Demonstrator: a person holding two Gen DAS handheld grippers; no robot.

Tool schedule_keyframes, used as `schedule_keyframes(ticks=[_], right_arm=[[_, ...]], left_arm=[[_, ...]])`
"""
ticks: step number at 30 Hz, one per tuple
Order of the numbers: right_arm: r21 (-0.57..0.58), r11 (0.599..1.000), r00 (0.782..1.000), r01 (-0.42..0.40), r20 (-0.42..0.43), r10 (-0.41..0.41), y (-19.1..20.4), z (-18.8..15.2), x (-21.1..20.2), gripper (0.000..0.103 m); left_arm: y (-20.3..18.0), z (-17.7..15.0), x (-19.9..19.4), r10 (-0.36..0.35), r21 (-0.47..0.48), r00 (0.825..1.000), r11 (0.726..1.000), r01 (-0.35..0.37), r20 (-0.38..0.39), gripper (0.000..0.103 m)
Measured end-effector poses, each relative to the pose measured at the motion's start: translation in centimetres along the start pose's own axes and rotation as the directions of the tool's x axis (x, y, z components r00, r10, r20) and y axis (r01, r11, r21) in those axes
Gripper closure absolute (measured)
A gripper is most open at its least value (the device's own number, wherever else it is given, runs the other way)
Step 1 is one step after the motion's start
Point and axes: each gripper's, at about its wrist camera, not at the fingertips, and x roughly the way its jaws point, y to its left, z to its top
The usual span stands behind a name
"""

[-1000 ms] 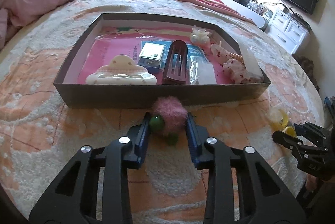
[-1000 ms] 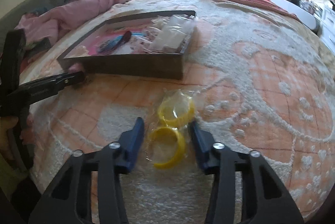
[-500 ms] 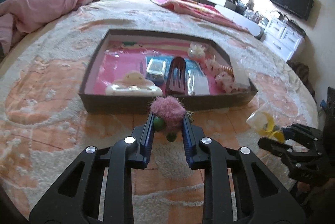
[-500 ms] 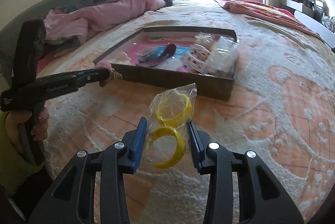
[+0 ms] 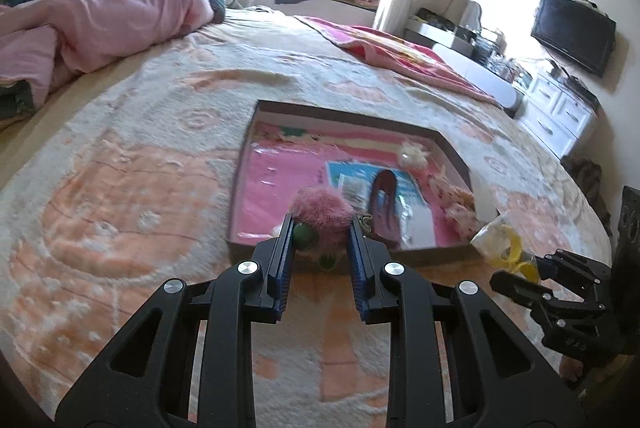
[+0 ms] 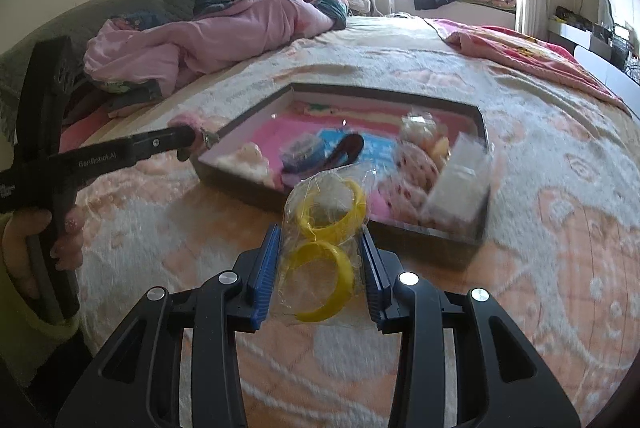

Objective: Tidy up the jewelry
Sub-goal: 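Carry the pom-pom clip with the left tool while the right tool carries the yellow bag over the box, then open the left tool to drop the pom-pom clip while the right tool releases the yellow bag into the box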

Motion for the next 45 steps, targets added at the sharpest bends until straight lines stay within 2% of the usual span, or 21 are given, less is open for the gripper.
schedule_keyframes(ticks=[10,19,33,39,45], right_arm=[[0.008,1.0,1.0,0.019,0.022,-0.019,-0.3,3.2,2.2,0.067],[0.017,0.999,0.999,0.051,-0.007,-0.051,-1.3,4.7,5.4,0.067],[0.032,0.996,0.995,0.079,-0.07,-0.077,-2.1,4.9,10.0,0.066],[0.041,0.997,0.995,0.067,-0.081,-0.063,-2.0,4.6,10.2,0.061],[0.061,0.997,0.997,0.057,-0.058,-0.053,-2.2,4.2,9.2,0.055]], left_arm=[[2.5,1.7,1.1,0.028,-0.03,1.0,0.999,-0.028,0.007,0.085],[3.1,2.4,3.7,0.03,-0.03,0.999,0.999,-0.031,-0.018,0.085],[3.4,2.2,6.9,0.035,-0.029,0.998,0.999,-0.037,-0.059,0.085],[3.5,2.2,7.6,0.033,-0.03,0.997,0.999,-0.035,-0.069,0.085],[3.3,2.0,7.5,0.036,-0.022,0.997,0.999,-0.037,-0.068,0.084]])
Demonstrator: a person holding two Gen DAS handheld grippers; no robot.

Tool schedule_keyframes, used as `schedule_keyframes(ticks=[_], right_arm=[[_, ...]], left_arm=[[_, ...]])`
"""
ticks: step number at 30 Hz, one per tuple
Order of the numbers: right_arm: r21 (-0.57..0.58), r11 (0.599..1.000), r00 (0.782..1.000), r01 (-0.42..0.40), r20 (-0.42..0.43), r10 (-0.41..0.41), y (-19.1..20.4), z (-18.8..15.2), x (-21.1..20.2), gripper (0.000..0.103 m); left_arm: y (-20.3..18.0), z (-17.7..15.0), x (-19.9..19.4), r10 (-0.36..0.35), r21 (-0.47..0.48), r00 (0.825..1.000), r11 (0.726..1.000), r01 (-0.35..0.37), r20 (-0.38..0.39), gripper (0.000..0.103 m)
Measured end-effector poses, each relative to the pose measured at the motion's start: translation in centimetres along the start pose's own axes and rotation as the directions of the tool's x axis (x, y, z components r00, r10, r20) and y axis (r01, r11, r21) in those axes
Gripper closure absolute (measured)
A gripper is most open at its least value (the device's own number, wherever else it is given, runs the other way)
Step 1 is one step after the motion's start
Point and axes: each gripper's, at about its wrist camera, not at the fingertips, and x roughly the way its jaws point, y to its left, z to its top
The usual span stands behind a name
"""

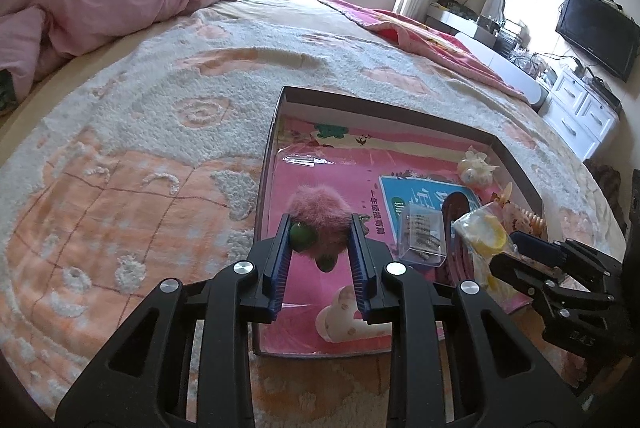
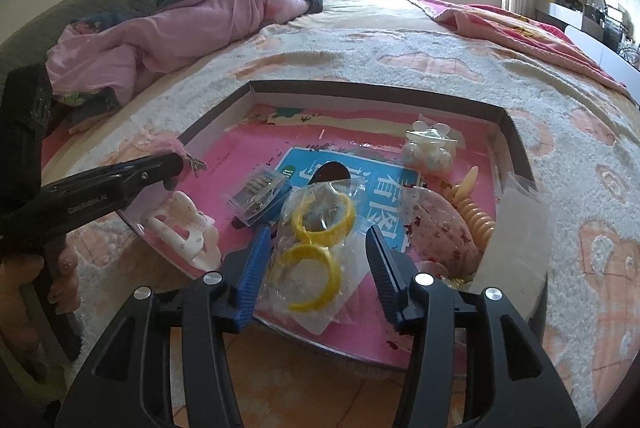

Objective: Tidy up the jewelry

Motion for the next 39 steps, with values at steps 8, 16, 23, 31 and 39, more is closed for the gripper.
schedule_keyframes(ticks=[8,16,23,31,39], right_arm=[[-0.006,1.0,1.0,0.0,0.024,0.0,0.3,-1.1,-1.8,0.049],[0.009,1.0,0.998,0.015,0.057,-0.015,0.1,-2.4,-3.8,0.035],[0.05,0.999,0.997,0.023,0.075,-0.027,-0.6,-3.6,-5.5,0.024],[0.095,0.995,0.992,0.029,0.122,-0.041,-1.5,-4.4,-8.6,0.011],[0.089,0.995,0.986,0.043,0.16,-0.057,-1.6,-5.1,-11.1,0.009]], left_arm=[[-0.2,0.0,-0.2,-0.003,-0.001,1.0,1.0,0.003,-0.001,0.073],[-0.8,-0.6,-1.5,-0.005,0.008,1.0,1.0,0.005,0.016,0.062],[-1.7,-1.5,-3.4,-0.003,0.014,0.999,1.0,0.003,0.037,0.045],[-3.6,-3.0,-6.2,0.004,0.05,0.997,0.999,-0.008,0.072,0.024],[-5.0,-4.0,-8.9,0.019,0.064,0.992,0.998,-0.027,0.122,0.012]])
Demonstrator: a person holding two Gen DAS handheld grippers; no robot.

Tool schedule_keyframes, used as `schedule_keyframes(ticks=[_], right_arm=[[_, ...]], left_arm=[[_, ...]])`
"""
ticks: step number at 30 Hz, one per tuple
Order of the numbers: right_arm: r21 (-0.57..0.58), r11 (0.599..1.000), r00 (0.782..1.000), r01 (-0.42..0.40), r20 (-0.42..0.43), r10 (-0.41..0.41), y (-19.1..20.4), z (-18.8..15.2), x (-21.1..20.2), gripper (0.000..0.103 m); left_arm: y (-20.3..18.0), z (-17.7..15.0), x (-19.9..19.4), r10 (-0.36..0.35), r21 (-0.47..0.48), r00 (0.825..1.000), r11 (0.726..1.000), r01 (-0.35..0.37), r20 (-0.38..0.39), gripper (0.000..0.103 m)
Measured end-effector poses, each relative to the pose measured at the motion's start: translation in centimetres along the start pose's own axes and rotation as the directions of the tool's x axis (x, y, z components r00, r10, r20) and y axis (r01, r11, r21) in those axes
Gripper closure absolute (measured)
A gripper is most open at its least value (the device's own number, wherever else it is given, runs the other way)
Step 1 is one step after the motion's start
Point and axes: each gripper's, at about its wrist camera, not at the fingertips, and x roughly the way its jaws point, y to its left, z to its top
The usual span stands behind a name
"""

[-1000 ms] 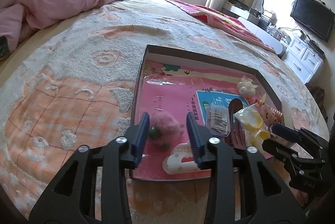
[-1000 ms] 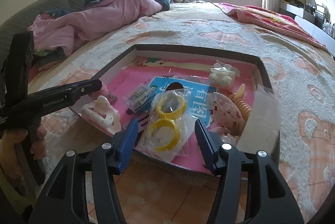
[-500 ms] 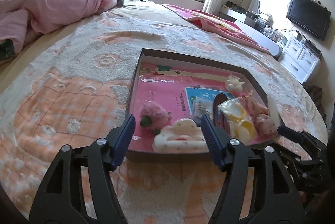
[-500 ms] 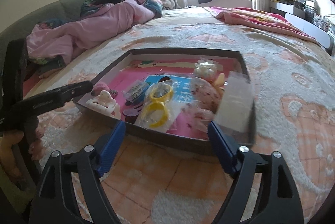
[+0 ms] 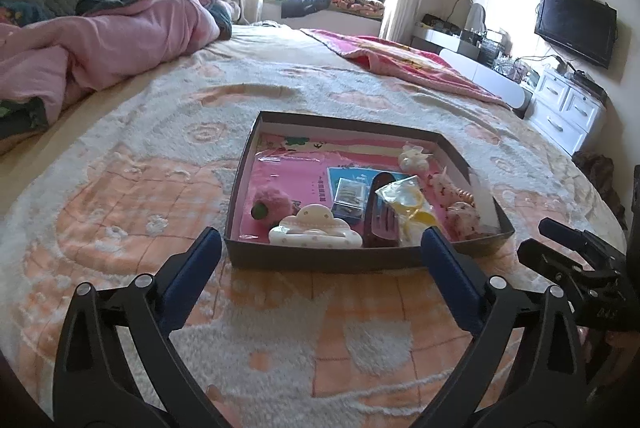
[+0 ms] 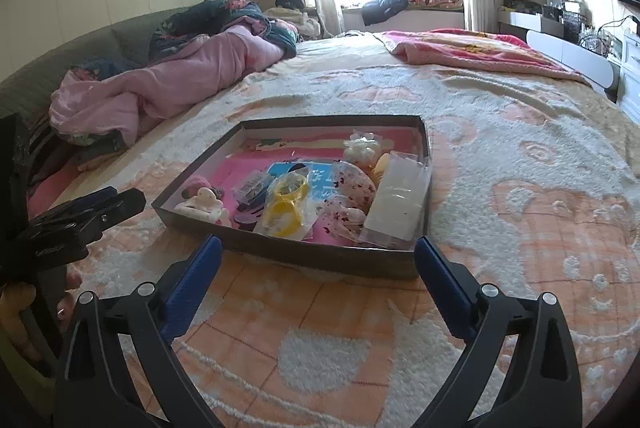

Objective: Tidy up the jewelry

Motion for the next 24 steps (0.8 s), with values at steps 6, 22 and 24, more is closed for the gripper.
schedule_keyframes(ticks=[6,22,24], right_arm=[[-0.02,1.0,1.0,0.006,0.03,-0.005,0.3,-0.6,-1.9,0.008],[-0.019,1.0,0.993,0.022,0.119,-0.02,0.4,-2.9,-6.1,0.007],[-0.021,0.999,0.991,0.027,0.13,-0.024,0.5,-3.1,-6.5,0.007]], left_arm=[[-0.5,-0.6,-1.6,0.018,-0.004,1.0,1.0,-0.018,0.022,0.012],[-0.8,-2.5,-5.9,0.051,0.016,0.995,0.999,-0.052,0.086,0.011],[-1.0,-3.0,-6.1,0.058,0.028,0.994,0.998,-0.061,0.087,0.011]])
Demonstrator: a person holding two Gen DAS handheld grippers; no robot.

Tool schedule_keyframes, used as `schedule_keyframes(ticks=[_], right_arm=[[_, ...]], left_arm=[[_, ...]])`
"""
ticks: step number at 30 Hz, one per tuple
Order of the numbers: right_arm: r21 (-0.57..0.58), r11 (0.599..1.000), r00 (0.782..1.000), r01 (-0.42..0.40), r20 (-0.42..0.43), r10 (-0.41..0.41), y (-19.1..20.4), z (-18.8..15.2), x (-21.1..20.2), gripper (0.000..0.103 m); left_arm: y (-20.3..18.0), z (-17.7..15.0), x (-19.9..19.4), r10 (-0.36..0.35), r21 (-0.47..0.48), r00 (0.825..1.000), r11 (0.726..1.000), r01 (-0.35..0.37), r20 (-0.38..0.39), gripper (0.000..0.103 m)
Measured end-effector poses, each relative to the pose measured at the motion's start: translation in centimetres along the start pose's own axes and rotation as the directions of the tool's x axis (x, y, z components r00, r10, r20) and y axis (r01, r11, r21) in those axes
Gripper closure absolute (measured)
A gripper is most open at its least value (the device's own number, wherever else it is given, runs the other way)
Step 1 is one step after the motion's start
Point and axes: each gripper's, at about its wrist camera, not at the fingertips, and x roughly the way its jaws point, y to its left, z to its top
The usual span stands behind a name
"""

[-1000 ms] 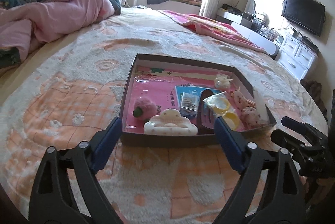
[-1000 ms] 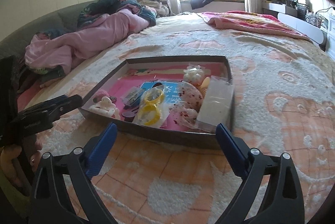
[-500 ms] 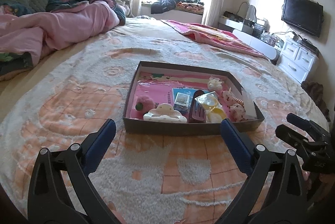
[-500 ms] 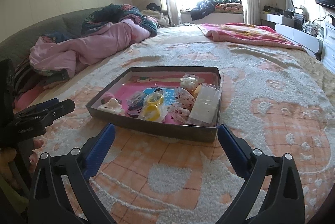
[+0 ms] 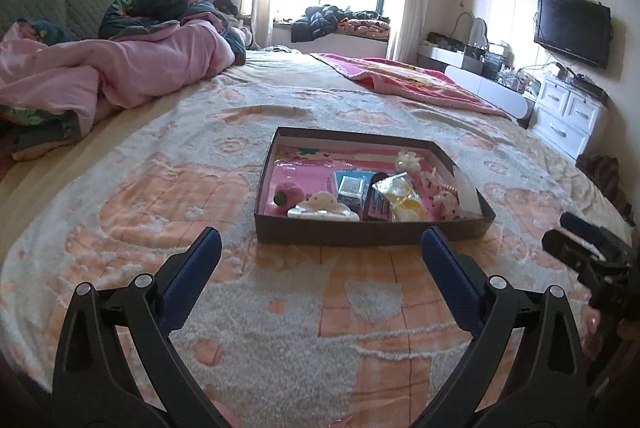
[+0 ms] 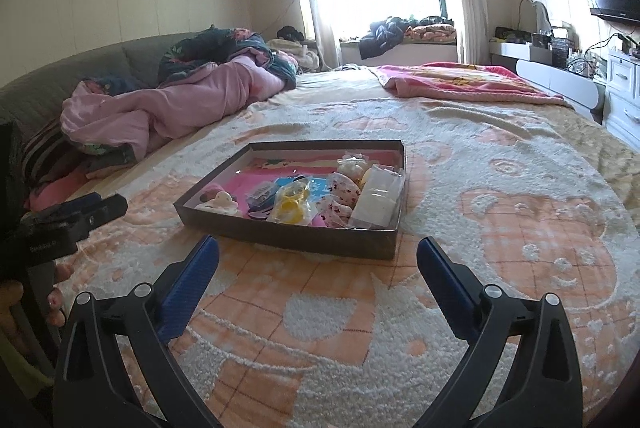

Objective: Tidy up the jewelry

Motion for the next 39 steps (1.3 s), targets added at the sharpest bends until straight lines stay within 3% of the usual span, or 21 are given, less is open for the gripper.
schedule_keyframes(ticks=[13,24,30,39], right_arm=[[-0.032,0.999,0.997,0.028,0.079,-0.025,0.6,-1.4,-2.2,0.007],[-0.064,0.994,0.973,0.088,0.222,-0.072,0.8,-2.2,-3.0,0.007],[-0.046,0.994,0.968,0.102,0.235,-0.088,0.2,-2.3,-2.7,0.007],[-0.058,0.993,0.971,0.1,0.224,-0.085,0.4,-2.6,-2.1,0.007]], left_arm=[[-1.3,-2.1,-1.1,0.004,0.023,1.0,1.0,-0.005,0.021,0.011],[-0.7,-2.5,-1.8,-0.007,0.004,0.993,1.0,0.007,0.116,0.011],[-0.8,-2.5,-1.9,-0.005,0.018,0.989,1.0,0.002,0.146,0.011],[-0.7,-2.7,-1.2,0.006,0.015,0.992,1.0,-0.008,0.129,0.011]])
